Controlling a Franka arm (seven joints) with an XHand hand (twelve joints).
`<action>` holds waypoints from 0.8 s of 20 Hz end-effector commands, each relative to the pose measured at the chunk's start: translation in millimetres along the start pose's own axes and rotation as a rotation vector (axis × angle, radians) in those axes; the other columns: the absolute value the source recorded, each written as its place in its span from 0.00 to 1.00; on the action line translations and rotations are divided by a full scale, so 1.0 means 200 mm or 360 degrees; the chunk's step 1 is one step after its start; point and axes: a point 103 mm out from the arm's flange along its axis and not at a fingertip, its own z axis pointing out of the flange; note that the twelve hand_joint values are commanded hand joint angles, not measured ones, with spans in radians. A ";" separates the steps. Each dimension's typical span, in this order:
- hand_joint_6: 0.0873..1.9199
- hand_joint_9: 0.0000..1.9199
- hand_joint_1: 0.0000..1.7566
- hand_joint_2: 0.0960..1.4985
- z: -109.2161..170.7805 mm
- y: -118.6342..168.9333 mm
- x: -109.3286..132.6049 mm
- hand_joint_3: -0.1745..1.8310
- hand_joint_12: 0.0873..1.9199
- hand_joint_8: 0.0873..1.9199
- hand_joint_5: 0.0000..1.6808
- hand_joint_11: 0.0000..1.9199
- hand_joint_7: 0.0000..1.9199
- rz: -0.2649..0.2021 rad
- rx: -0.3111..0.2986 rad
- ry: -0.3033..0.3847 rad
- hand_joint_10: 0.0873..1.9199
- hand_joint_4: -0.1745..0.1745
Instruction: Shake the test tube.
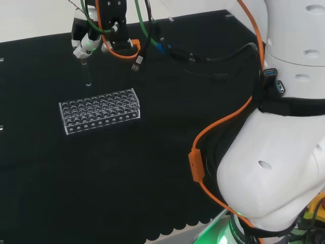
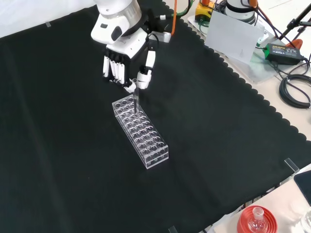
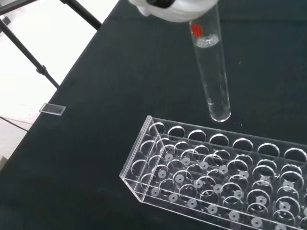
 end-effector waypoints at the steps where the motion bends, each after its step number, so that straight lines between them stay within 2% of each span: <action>1: 0.34 0.60 0.80 0.67 -0.04 -0.05 -0.03 0.05 0.62 0.39 0.69 0.39 0.67 0.0032 -0.0014 0.0005 0.25 0.00; 7: 0.34 0.60 0.80 0.67 -0.04 -0.04 -0.02 0.05 0.62 0.38 0.69 0.39 0.67 0.0039 -0.0028 0.0046 0.24 0.00; 11: 0.33 0.60 0.80 0.67 -0.01 0.03 0.11 0.05 0.62 0.38 0.69 0.40 0.67 -0.0059 -0.0025 0.0090 0.24 0.00; 16: 0.33 0.60 0.80 0.67 0.01 0.12 0.37 0.05 0.62 0.38 0.69 0.40 0.67 -0.0224 -0.0016 0.0154 0.24 0.00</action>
